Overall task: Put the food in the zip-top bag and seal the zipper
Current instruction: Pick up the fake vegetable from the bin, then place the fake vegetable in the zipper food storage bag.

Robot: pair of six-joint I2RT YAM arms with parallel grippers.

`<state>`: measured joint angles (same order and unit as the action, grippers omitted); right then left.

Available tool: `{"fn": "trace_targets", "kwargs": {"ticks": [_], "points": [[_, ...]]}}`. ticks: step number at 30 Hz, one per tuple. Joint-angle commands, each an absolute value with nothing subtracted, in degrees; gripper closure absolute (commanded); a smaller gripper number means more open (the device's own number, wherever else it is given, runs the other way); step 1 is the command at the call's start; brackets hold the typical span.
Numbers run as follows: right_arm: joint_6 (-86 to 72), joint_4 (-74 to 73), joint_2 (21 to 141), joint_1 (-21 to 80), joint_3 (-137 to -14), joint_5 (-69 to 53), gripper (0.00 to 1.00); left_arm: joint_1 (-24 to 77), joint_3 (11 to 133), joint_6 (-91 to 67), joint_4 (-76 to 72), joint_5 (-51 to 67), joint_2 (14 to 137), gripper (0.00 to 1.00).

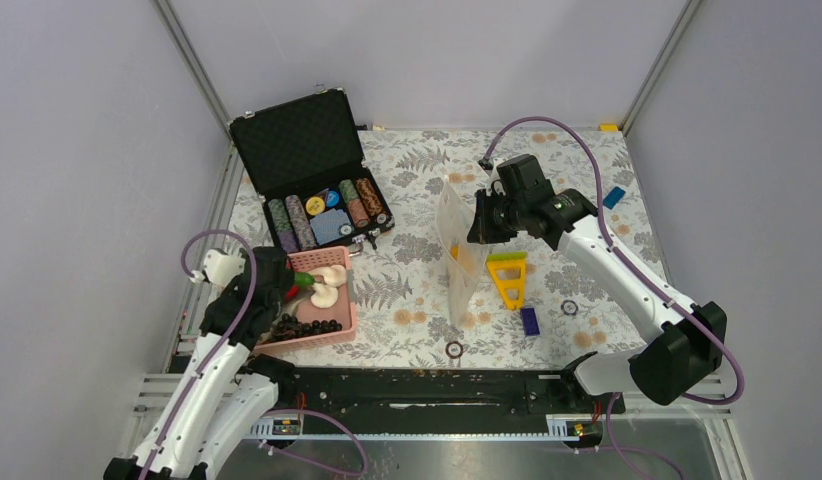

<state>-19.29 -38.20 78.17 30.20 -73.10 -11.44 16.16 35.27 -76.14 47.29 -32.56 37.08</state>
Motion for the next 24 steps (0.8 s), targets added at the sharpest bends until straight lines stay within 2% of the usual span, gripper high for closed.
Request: {"fn": "trace_targets", "kwargs": {"ticks": [1, 4, 8, 10, 16, 24], "points": [[-18.2, -38.32, 76.72, 29.7, -73.99, -10.58, 1.0, 15.96, 42.2, -69.26, 43.78, -38.92, 36.34, 1.0], [-18.13, -38.28, 76.74, 29.75, -74.18, -11.51, 1.0, 16.06, 45.27, -61.63, 33.83, -35.32, 37.17, 1.0], [-17.92, -37.83, 76.33, 29.73, -74.14, -12.29, 1.0, 16.52, 44.65, -50.91, 12.43, -18.63, 40.83, 1.0], [-17.81, -37.86, 76.36, 29.71, -74.49, -13.06, 1.0, 18.56, 46.77, -47.76, 6.58, -12.11, 44.64, 1.0], [-17.9, -36.08, 75.8, 29.78, -73.5, -16.23, 1.0, 33.65, 55.98, -35.24, -4.78, -9.3, 53.99, 1.0], [-17.67, -35.79, 75.48, 29.79, -73.21, -17.64, 1.0, 38.84, 63.53, -34.52, -13.51, -0.32, 67.03, 1.0]]}}
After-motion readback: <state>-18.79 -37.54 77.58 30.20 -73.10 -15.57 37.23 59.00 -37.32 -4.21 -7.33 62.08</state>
